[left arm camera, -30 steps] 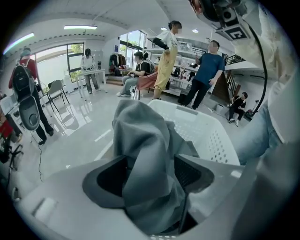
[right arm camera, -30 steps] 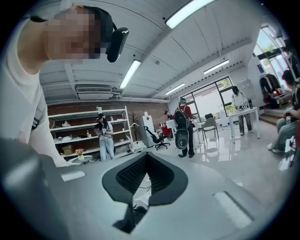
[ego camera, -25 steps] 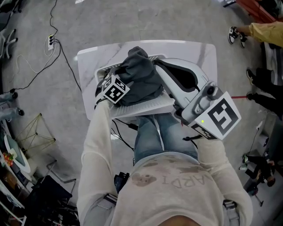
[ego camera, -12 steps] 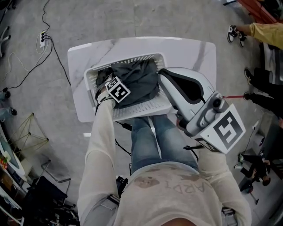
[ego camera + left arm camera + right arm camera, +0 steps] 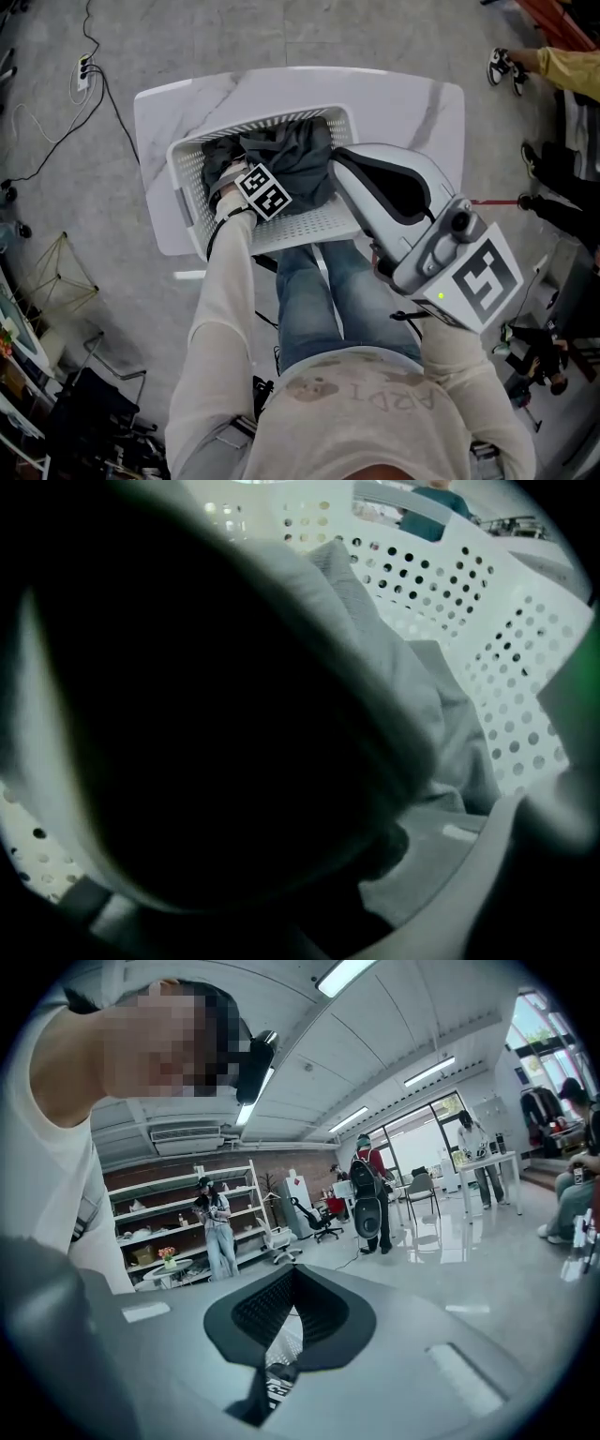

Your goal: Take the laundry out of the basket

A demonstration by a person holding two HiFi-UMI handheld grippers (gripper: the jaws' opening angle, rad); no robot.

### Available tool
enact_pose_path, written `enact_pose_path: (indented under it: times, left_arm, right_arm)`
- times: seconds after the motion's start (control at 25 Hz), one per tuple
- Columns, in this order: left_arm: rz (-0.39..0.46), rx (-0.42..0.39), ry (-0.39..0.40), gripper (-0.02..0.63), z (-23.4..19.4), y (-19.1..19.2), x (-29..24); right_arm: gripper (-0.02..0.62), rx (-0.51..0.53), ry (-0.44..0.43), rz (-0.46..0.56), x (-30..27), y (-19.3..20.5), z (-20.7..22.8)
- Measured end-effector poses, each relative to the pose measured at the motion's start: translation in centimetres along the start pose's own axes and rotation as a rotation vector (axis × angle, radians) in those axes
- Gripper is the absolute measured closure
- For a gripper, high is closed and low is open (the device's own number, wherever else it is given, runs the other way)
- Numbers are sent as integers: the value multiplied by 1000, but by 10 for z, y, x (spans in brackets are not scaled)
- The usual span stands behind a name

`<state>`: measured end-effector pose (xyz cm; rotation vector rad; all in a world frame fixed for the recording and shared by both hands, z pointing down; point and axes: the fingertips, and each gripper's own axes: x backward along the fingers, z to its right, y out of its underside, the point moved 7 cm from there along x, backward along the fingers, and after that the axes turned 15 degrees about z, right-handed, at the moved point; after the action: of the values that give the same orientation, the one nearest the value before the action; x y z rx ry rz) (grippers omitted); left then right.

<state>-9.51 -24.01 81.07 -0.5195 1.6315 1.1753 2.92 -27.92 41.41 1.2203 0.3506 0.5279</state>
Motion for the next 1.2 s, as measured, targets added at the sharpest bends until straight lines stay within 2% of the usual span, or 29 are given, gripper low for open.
enact_pose_path:
  times: [0.04, 0.08, 0.16, 0.28, 0.44, 0.6, 0.76, 1.2]
  left_arm:
    - [-11, -19, -7, 494, 2, 0, 0]
    - [-21, -18, -8, 511, 3, 1, 0]
    - [-24, 41, 2, 522, 0, 1, 2]
    - [24, 145, 15, 529, -5, -7, 17]
    - [154, 242, -13, 531, -8, -23, 53]
    - [276, 286, -31, 531, -3, -48, 98]
    - [403, 338, -87, 531, 5, -66, 155]
    - [709, 371, -312, 531, 23, -128, 306]
  right_arm:
    - [568, 0, -5, 0, 0, 0, 0]
    - [568, 2, -9, 1, 0, 0, 0]
    - [568, 5, -14, 6, 1, -3, 2]
    - [568, 6, -13, 18, 6, -10, 5]
    - [568, 22, -16, 16, 14, -19, 9]
    - [568, 37, -34, 32, 19, -32, 11]
    - [568, 47, -56, 54, 27, -50, 4]
    - [568, 79, -122, 88, 48, -90, -11]
